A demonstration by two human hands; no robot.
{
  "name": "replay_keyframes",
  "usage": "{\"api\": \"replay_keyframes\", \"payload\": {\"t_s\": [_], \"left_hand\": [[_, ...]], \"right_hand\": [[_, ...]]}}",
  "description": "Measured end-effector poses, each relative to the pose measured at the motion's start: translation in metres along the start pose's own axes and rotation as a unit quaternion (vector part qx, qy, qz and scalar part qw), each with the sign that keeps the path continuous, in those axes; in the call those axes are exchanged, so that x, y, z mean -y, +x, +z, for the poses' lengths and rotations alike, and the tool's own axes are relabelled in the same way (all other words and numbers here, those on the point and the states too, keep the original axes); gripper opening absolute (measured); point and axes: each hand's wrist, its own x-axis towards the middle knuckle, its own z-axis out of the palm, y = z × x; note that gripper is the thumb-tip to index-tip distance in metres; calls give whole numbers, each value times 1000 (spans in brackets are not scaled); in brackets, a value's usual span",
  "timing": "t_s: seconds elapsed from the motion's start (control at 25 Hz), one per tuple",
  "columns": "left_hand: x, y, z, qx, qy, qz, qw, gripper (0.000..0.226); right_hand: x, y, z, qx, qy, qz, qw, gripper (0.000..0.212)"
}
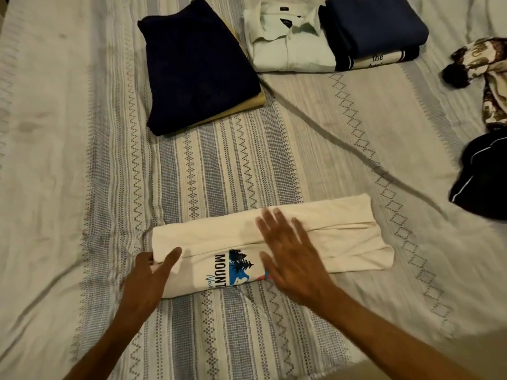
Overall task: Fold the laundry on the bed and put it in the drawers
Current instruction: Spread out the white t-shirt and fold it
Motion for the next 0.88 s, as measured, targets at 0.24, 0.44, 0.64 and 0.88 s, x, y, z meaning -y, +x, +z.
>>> {"api": "replay_keyframes", "payload": {"t_s": [0.24, 0.44, 0.64, 0.88], "left_hand": [[-6, 3, -10, 37, 36, 60, 997, 68], [-37, -27, -19, 9, -31, 128, 991, 42], [-106, -86, 7, 32, -4, 234, 972, 18], [-177, -132, 128, 23, 144, 388, 910, 18]], "right_hand": [[57, 18, 74, 18, -5, 34, 999, 68], [45, 18, 52, 35, 191, 44, 980, 56], [45, 29, -15, 78, 707, 304, 634, 40], [-29, -3, -66, 61, 830, 369, 414, 65]]}}
